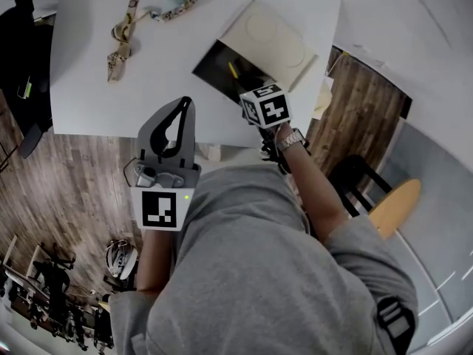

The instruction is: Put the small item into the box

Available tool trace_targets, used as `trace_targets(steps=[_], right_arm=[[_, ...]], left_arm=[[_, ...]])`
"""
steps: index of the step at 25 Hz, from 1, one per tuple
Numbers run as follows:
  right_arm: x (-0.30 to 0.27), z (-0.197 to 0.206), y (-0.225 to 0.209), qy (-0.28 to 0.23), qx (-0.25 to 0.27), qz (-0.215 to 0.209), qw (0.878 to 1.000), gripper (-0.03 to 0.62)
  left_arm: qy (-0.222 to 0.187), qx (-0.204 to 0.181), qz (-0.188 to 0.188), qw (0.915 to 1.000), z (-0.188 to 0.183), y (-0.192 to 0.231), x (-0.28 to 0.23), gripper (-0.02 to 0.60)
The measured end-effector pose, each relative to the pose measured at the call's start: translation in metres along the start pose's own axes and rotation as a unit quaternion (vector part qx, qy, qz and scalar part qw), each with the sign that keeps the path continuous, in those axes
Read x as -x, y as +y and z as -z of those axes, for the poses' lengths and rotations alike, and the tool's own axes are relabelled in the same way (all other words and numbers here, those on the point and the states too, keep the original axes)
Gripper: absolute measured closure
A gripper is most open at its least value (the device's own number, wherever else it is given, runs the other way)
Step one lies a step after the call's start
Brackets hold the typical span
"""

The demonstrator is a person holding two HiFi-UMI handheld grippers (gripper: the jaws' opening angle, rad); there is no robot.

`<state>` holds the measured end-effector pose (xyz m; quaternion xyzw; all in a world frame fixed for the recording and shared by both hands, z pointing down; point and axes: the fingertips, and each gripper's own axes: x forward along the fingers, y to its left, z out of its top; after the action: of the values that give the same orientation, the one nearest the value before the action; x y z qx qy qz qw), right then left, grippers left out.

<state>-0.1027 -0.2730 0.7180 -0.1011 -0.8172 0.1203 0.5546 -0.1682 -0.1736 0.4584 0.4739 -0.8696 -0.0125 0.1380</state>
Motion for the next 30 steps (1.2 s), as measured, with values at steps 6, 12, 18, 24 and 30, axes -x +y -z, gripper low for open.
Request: trace_targets(steps=[6, 12, 18, 24, 30], right_arm=[[-0.011, 0.001, -0.005, 0.007, 0.0, 0.006, 1.0, 0.526], [-0.014, 0.001, -0.005, 0.012, -0.008, 0.002, 1.0, 0.526], [-0.015, 0.005, -0.003, 0.018, -0.015, -0.005, 1.0, 0.526], [-0.008, 0.003, -0.001, 0.006, -0.036, -0.003, 0.999, 0.49], [0.007, -0.002, -0.005, -0.014, -0.04, 0.02, 0.999, 0.488]], left_arm=[[0.007, 0.002, -0.009, 0.9999, 0.005, 0.005, 0.002, 0.549], [0.003, 0.004, -0.011, 0.9999, 0.003, 0.007, 0.004, 0.549], [0.007, 0.004, -0.008, 0.9999, 0.005, 0.008, 0.007, 0.549], [0.002, 0.0, 0.002, 1.0, 0.002, 0.004, 0.01, 0.549], [-0.005, -0.009, 0.02, 0.9998, -0.003, 0.0, 0.013, 0.549]])
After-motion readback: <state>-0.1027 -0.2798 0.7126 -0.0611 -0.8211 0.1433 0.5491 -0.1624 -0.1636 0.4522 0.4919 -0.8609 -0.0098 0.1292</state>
